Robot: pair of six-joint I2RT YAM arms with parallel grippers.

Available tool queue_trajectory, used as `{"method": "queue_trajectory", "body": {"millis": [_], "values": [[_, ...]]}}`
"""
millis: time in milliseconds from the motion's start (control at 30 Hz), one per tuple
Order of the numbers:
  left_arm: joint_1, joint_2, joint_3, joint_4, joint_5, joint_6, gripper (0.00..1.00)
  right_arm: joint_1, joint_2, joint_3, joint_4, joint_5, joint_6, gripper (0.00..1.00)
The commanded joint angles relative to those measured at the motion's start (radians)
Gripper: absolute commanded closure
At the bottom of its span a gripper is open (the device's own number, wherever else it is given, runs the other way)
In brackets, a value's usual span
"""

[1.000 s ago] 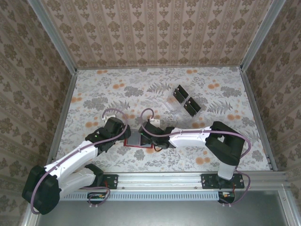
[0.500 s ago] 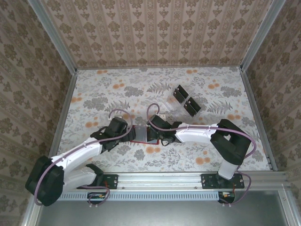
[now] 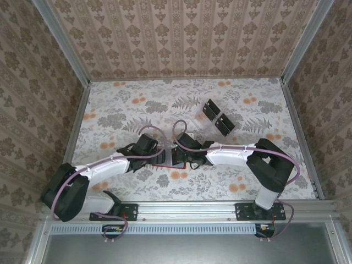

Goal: Put the credit cards into the card holder
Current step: Move the card holder to the center of the table.

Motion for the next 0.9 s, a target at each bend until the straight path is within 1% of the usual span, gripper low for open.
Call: {"method": "queue_trajectory", "body": {"millis": [0, 167, 367, 667, 767, 867], "values": [[-0.007, 0.029, 0.016, 0.015, -0.023, 0.038, 0.0, -0.01, 0.002, -0.032, -0.044, -0.005, -0.022, 1.0], [-0.007, 0.054, 0.017, 0.001, -0.058, 0.035, 0.0, -0.011, 0.005, -0.04, -0.039, -0.005, -0.019, 1.0], [0.003, 0.041, 0.009, -0.048, -0.121, 0.01, 0.0, -0.014, 0.006, -0.047, -0.035, -0.006, -0.016, 1.0], [0.019, 0.059, -0.015, -0.046, -0.114, -0.005, 0.0, -0.017, 0.002, -0.048, -0.027, -0.016, -0.013, 1.0], [0.02, 0.061, -0.025, -0.046, -0.113, -0.013, 0.0, -0.022, -0.02, -0.046, -0.014, -0.031, -0.008, 1.0], [0.02, 0.058, -0.031, -0.044, -0.111, -0.016, 0.0, -0.032, -0.062, -0.066, 0.034, -0.055, 0.006, 1.0]]}}
